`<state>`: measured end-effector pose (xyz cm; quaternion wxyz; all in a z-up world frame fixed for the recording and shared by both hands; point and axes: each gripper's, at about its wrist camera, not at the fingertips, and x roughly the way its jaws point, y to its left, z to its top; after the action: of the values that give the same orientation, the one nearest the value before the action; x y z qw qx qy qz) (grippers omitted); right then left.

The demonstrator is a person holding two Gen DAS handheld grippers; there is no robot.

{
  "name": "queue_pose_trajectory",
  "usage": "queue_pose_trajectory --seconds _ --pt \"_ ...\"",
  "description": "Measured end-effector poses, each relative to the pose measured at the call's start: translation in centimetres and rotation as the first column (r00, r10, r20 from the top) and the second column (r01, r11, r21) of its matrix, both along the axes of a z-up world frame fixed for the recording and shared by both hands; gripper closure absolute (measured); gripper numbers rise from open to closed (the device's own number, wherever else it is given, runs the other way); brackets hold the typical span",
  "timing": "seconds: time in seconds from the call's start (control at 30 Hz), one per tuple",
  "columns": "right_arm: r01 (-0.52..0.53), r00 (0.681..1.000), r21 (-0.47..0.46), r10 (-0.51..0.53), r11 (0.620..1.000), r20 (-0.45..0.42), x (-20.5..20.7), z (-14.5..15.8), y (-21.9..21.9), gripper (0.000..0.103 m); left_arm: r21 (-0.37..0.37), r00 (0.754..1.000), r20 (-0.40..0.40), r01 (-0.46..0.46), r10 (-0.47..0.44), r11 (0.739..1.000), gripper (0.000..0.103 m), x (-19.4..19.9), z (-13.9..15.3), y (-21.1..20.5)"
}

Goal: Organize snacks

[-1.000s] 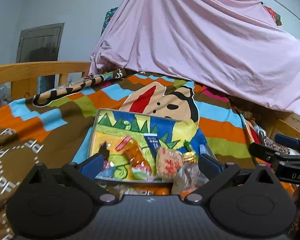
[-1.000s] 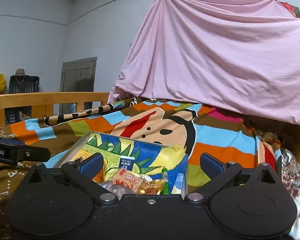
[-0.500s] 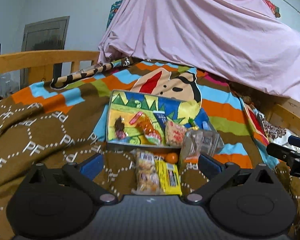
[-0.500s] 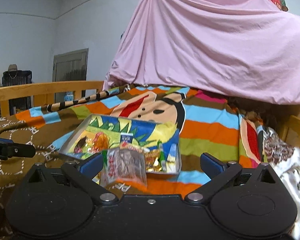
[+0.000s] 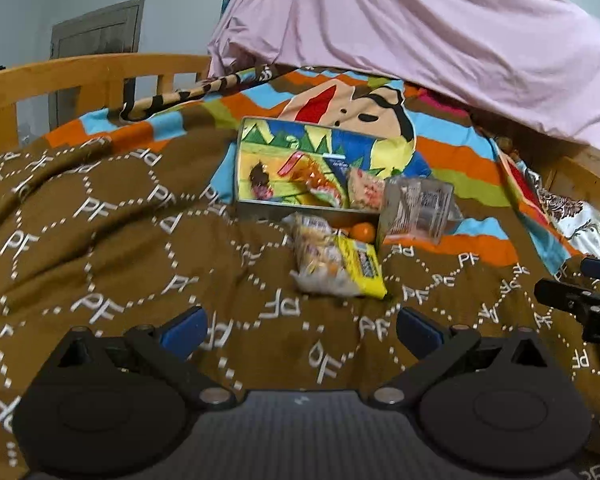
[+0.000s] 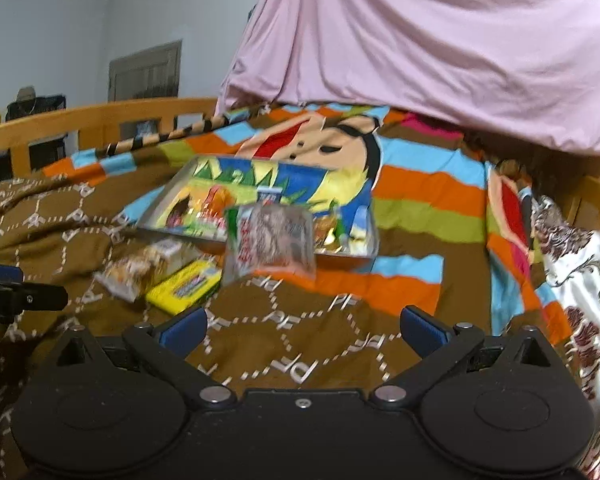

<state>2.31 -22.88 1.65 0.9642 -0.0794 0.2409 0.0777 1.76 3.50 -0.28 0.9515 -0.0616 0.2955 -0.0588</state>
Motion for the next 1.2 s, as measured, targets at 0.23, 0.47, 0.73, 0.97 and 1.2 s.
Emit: queue_pose_trajectory --seconds 0.23,0.47,0.73,0.97,1.2 --pt "-0.033 0.998 -0.011 0.032 0.999 -0.049 0.4 -1.0 1.3 0.001 0.03 1.0 -0.006 0.001 0.0 1.0 0.0 -0.1 0.0 0.1" --pt "-0.1 0.993 -0.017 0.099 0.995 -0.071 1.0 -1.8 3.2 0.001 0.07 0.999 -0.04 0.029 -0.026 0.997 0.0 1.1 -0.1 0.0" --pt "-0.159 0.984 -0.031 0.156 0.987 -0.084 2.2 -2.6 5.3 0.001 0.076 0.998 -0.045 0.05 -0.047 0.996 0.0 3.1 0.4 0.6" --pt "-0.157 0.984 -0.04 0.153 0.987 -0.093 4.7 -3.3 7.4 0.001 0.007 0.986 -0.125 0.113 -0.112 0.994 0.0 7.8 1.0 0.9" --pt "-0.18 0.978 -0.094 0.168 0.979 -0.12 7.2 -5.0 9.1 0.001 0.02 0.961 -0.206 0.195 -0.186 0.981 0.001 12.7 0.5 0.0"
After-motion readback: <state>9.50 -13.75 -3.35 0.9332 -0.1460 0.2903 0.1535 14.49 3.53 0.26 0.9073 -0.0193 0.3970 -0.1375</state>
